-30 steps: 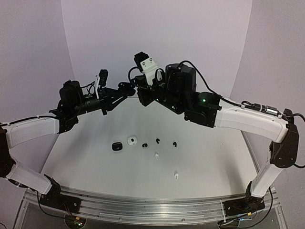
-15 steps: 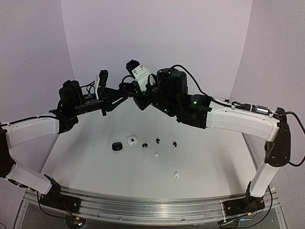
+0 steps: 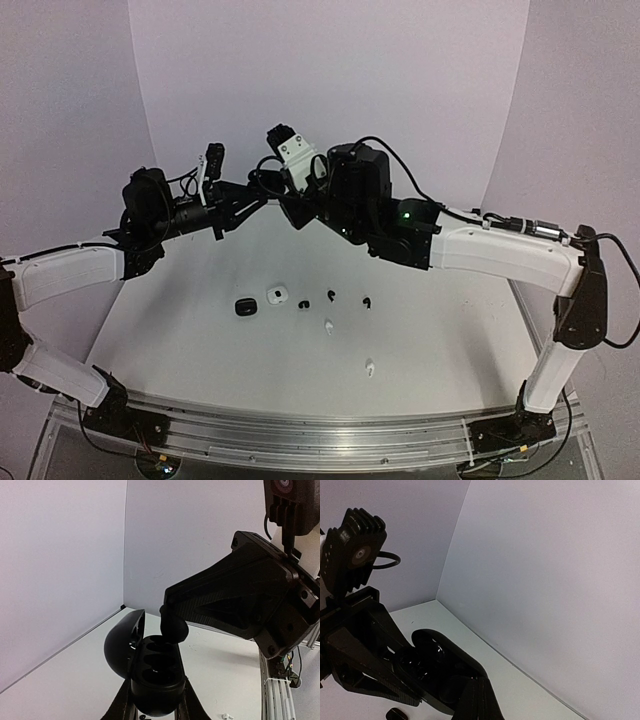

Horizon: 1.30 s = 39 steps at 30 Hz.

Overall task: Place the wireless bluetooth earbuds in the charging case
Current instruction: Insert the right earbud into the right side groove of the charging case.

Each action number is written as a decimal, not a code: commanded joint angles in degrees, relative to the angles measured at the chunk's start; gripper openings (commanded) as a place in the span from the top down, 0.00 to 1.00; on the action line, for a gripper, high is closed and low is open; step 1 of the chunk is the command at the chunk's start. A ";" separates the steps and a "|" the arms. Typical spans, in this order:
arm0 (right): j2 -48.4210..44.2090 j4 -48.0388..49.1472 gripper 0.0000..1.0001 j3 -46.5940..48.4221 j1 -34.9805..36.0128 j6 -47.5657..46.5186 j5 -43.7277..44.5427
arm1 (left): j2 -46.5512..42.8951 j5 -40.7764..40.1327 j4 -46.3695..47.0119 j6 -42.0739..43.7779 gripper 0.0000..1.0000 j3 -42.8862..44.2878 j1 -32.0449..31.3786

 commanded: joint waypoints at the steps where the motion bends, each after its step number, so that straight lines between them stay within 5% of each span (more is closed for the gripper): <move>1: 1.01 3.83 1.00 2.24 -0.06 1.23 1.74 | -1.19 0.03 3.22 -1.34 1.00 2.40 -0.28; 27: 1.76 5.63 1.00 -0.28 -0.06 -3.12 -0.29 | -1.17 -0.68 5.97 -4.48 1.00 3.16 -0.28; 39: 0.24 6.07 0.92 -2.41 -0.09 -3.42 -2.54 | -1.25 -1.49 5.67 -4.05 1.00 3.34 -0.28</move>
